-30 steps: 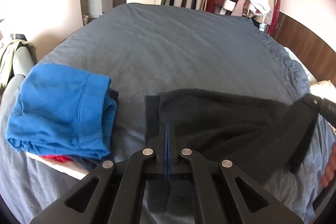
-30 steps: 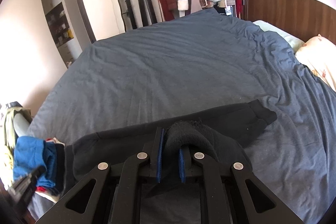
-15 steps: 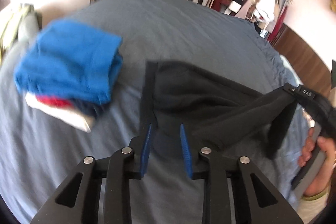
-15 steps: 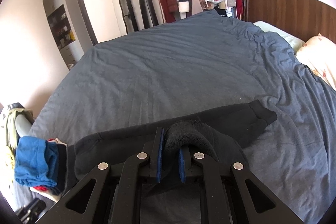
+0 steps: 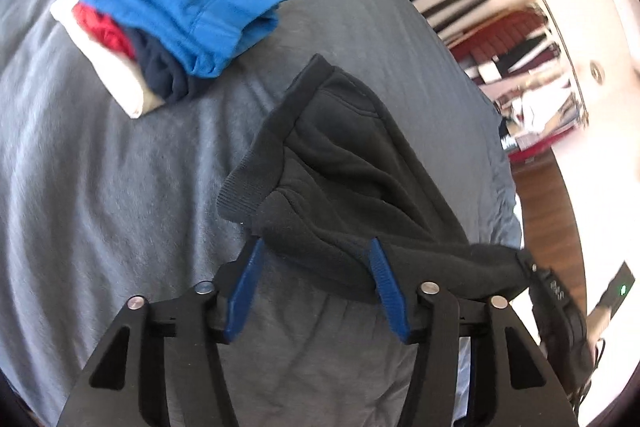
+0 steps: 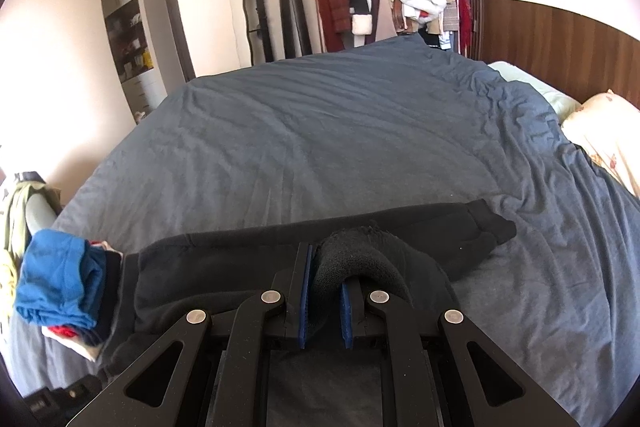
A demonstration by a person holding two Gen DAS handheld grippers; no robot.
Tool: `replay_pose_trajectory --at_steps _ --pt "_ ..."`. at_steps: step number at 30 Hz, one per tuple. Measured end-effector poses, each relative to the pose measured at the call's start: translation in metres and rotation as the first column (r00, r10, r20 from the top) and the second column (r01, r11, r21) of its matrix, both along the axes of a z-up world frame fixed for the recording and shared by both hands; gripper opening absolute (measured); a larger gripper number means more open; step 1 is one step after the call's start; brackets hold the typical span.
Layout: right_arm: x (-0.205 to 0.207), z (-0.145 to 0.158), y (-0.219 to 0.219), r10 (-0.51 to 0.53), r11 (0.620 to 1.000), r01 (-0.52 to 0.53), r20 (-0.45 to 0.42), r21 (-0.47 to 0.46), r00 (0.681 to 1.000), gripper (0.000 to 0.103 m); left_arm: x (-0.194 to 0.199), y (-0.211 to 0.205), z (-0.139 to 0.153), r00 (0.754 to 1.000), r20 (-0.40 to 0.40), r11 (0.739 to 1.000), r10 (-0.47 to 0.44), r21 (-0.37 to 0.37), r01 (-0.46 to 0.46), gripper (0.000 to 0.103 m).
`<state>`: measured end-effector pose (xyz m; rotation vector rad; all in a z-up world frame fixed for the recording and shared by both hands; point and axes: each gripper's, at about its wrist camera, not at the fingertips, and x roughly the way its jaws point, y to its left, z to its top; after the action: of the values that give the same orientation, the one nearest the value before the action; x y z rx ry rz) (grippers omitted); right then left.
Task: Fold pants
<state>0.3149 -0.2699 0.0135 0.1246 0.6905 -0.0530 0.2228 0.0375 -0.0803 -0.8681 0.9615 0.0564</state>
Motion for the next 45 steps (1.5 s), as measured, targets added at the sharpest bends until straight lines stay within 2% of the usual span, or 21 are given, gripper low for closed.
replay_pose_trajectory --at_steps 6,9,12,15,17,18,19,22,25,27,30,35,39,45 --pt "-0.003 -0.003 0.004 -0.005 1.000 0.005 0.003 -0.022 1.000 0.013 0.009 0.001 -0.026 0.997 -0.066 0.996 0.026 -0.089 -0.032 0.054" --pt "-0.001 -0.003 0.006 -0.004 1.000 0.004 -0.002 -0.025 1.000 0.013 0.002 0.002 -0.028 0.997 -0.055 0.995 0.053 -0.087 -0.058 0.056" --pt "-0.001 -0.003 0.007 -0.001 1.000 0.001 -0.002 -0.019 1.000 0.013 0.007 0.001 -0.037 0.996 -0.089 0.995 0.031 -0.094 -0.039 0.058" --pt "-0.001 -0.003 0.007 -0.001 1.000 0.001 -0.001 -0.025 1.000 0.013 0.006 0.000 -0.043 0.995 -0.087 0.993 0.049 -0.106 -0.058 0.057" --pt "-0.001 -0.003 0.008 -0.001 1.000 0.001 -0.003 -0.027 1.000 0.013 0.011 0.000 -0.047 0.996 -0.085 0.993 0.039 -0.110 -0.048 0.056" --pt "-0.001 -0.003 0.008 -0.002 1.000 0.002 -0.002 -0.030 1.000 0.013 0.013 0.000 -0.049 0.995 -0.090 0.991 0.032 -0.126 -0.043 0.052" --pt "-0.001 -0.004 0.008 -0.004 0.999 0.004 -0.002 -0.037 1.000 0.013 0.016 0.000 -0.051 0.995 -0.091 0.990 0.028 -0.134 -0.040 0.043" --pt "-0.003 -0.004 0.009 -0.003 0.999 0.003 -0.001 -0.044 1.000 0.013 0.021 0.000 -0.047 0.998 -0.068 0.996 0.010 -0.086 -0.016 0.022" --pt "-0.005 -0.004 0.007 -0.009 0.999 0.009 -0.003 -0.034 1.000 0.013 0.023 0.000 -0.031 0.999 -0.024 1.000 -0.022 -0.013 0.021 0.015" --pt "-0.007 -0.004 0.002 -0.010 1.000 0.010 -0.001 -0.010 1.000 0.013 0.024 0.000 -0.017 0.999 0.012 0.998 -0.035 0.050 0.034 0.015" --pt "-0.006 -0.001 -0.003 -0.022 1.000 0.022 -0.003 0.015 1.000 0.013 0.033 0.002 0.001 0.998 0.048 0.996 -0.042 0.082 0.038 0.015" --pt "0.005 0.004 -0.003 -0.031 1.000 0.030 -0.021 -0.005 0.999 0.013 0.063 0.006 0.021 0.998 0.035 0.994 -0.045 0.101 0.042 0.015" --pt "0.022 0.006 0.005 -0.020 0.997 0.016 -0.055 -0.071 0.998 0.013 0.092 0.009 0.033 0.999 0.027 0.990 -0.046 0.131 0.042 0.015" --pt "0.059 0.004 0.008 -0.017 0.995 0.006 -0.106 -0.104 0.994 0.013 0.138 0.004 0.034 0.998 -0.025 0.986 -0.062 0.154 0.065 0.015"
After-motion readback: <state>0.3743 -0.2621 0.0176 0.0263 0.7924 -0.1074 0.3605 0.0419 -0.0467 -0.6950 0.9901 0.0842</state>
